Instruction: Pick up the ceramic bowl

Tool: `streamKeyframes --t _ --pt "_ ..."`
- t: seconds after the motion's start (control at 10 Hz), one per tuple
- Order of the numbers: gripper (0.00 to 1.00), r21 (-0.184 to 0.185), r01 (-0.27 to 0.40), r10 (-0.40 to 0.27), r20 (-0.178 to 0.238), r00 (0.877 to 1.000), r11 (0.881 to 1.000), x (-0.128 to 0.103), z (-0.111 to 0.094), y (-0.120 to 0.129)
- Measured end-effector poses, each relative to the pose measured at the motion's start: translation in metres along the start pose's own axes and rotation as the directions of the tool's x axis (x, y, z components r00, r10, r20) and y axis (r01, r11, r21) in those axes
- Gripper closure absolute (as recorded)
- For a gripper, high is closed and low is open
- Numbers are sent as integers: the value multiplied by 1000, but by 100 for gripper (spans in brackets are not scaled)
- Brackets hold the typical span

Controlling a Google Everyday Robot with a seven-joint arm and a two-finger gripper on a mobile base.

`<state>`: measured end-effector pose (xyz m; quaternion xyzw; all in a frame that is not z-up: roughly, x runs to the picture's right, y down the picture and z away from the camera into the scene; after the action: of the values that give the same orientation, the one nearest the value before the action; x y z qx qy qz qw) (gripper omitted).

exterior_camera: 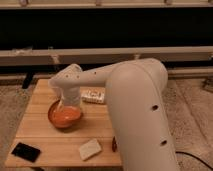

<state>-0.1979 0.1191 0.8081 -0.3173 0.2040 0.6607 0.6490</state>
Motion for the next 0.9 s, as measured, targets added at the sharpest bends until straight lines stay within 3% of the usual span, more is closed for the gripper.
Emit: streamKeyframes --t 0.9 --pt "20 -11 -17 17 4 1000 1000 -1 22 2"
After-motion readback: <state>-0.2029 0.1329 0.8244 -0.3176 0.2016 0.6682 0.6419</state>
